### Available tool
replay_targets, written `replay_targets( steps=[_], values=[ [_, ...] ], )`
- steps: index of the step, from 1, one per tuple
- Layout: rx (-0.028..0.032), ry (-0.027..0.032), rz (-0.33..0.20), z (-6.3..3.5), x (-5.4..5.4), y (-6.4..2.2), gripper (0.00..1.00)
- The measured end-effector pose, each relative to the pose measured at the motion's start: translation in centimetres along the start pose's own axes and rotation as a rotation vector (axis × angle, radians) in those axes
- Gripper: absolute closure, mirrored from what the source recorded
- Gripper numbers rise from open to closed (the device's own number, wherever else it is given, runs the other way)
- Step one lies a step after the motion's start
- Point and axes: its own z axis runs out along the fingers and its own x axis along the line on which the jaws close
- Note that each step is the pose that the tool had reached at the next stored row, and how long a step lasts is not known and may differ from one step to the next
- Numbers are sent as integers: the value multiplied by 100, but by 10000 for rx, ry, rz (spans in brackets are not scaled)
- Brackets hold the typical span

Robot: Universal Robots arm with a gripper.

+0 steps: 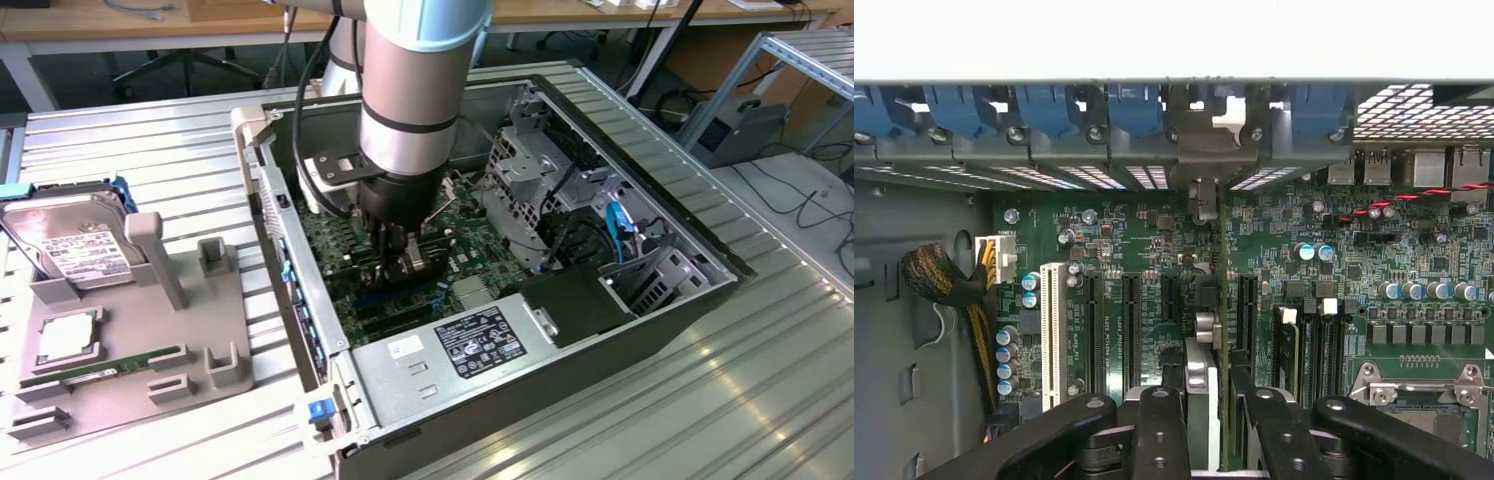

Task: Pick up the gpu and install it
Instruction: 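Insert the gpu into the slot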

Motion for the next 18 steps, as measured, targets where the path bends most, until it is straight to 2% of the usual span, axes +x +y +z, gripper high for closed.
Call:
replay_targets(
  steps=[1, 2, 8, 13, 18],
  values=[
    [0, 0, 0, 0, 0, 0, 71],
    [0, -1, 0, 0, 0, 0, 65],
    [-3, 3, 0, -21, 0, 0, 65],
    [-2, 2, 1, -158, -16, 1, 65],
    [-2, 4, 0, -359, -76, 2, 65]
  ],
)
